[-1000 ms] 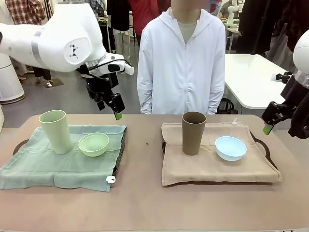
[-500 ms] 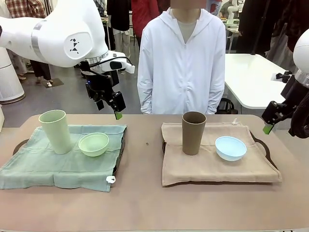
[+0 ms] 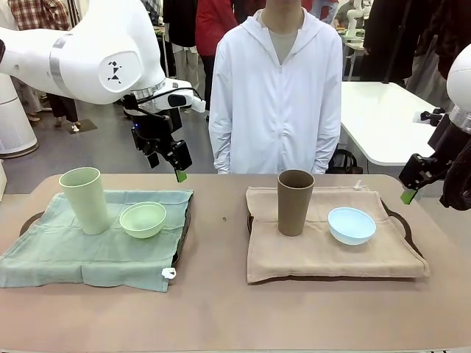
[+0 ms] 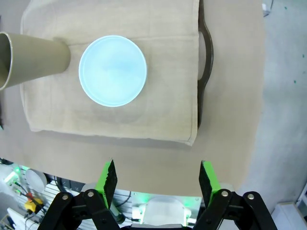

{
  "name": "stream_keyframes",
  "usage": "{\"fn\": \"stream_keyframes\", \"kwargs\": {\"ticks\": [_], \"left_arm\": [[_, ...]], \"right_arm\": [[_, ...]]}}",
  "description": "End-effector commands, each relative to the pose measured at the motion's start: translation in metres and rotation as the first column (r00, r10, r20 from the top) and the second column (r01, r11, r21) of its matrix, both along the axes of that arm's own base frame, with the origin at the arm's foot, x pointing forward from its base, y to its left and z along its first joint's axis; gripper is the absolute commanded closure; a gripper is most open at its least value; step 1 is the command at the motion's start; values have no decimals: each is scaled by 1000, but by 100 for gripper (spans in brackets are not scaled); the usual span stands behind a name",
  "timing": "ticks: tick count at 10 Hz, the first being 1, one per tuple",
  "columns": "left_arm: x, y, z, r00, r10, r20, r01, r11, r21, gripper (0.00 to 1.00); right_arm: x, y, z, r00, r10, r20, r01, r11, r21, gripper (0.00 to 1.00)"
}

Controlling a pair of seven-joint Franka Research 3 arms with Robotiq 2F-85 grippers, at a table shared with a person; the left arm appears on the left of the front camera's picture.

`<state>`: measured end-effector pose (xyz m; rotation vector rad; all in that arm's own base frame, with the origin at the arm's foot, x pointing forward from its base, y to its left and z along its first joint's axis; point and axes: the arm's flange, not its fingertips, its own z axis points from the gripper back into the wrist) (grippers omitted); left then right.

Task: Set up a tray with a mat and arrange the tableware.
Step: Place the Picnic Bowl and Reusable plastic cup back onto the Handle tray in front of the human's position.

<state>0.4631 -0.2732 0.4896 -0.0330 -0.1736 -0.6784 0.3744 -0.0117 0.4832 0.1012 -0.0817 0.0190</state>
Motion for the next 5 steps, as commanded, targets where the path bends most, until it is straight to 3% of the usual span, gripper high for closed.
{"fn": "stream_keyframes", "kwargs": {"ticks": [1,5], "left_arm": [[-1,4,0,1000,-18,13,18,1000,-2,0],[-5,12,7,1000,13,-14,-13,1000,7,0]], "right_arm": [[0,0,-1,1000,3,2,-3,1000,2,12],[0,0,0,1000,0,0,0,1000,0,11]]}}
